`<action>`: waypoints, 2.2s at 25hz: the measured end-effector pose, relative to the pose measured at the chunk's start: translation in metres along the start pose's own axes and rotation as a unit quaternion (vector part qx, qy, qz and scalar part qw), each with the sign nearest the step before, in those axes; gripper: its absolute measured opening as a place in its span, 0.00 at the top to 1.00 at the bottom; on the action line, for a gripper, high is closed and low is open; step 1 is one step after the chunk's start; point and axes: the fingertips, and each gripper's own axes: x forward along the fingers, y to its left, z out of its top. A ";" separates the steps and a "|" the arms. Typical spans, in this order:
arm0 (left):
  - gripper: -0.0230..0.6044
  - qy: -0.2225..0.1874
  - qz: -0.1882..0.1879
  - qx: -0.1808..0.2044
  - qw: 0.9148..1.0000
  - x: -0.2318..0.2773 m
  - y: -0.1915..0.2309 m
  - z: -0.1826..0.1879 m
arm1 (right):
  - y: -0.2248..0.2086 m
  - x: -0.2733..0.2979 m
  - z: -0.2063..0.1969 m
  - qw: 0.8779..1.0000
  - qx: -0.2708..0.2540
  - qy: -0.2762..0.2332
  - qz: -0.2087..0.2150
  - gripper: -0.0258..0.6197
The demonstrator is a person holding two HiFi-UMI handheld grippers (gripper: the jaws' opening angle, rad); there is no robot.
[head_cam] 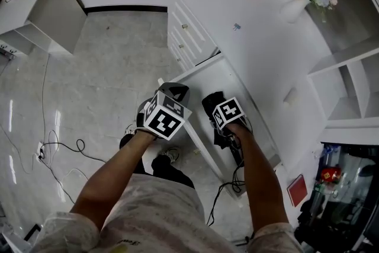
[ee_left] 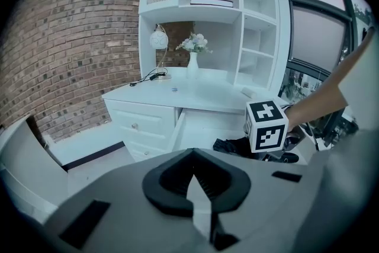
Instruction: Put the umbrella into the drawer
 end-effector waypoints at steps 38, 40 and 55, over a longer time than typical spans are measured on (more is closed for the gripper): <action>0.97 -0.009 -0.016 0.016 1.000 -0.018 0.008 0.004 | 0.006 -0.017 0.003 0.999 0.016 -0.028 -0.002 0.55; 0.97 -0.011 -0.019 0.019 1.000 -0.019 0.009 0.006 | 0.007 -0.022 0.004 0.999 0.018 -0.033 -0.004 0.55; 0.97 -0.043 -0.045 0.043 0.997 -0.026 0.010 0.050 | 0.002 -0.094 0.025 0.987 0.097 -0.128 -0.019 0.55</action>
